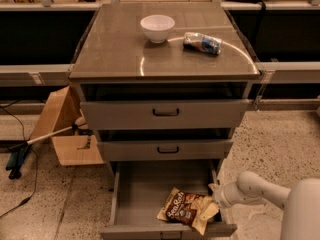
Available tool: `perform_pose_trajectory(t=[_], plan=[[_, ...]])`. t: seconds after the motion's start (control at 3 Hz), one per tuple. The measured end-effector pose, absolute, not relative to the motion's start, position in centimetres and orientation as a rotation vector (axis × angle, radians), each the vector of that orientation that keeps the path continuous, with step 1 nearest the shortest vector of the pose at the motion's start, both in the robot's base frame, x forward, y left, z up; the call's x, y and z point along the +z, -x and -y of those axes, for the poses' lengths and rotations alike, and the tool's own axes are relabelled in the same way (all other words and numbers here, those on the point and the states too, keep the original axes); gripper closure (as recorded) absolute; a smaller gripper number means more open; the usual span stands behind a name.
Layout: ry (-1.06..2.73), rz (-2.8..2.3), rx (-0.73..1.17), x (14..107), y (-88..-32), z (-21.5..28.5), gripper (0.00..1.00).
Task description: Pick brown chip bag from bottom drawer and place on counter
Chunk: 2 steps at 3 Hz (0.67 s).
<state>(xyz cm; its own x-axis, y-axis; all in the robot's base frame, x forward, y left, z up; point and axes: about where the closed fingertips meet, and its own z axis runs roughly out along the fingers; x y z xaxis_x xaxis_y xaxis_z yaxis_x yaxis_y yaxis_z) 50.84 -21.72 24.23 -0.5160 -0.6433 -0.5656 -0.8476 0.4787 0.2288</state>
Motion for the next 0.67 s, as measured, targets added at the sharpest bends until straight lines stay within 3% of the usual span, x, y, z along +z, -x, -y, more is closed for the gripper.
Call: perform_pose_trajectory(t=[0.33, 0.67], plan=[[1.256, -2.346, 0.729, 21.95, -52.11, 21.02, 0.00], [1.254, -2.343, 0.724, 21.90, -52.51, 21.08, 0.18]])
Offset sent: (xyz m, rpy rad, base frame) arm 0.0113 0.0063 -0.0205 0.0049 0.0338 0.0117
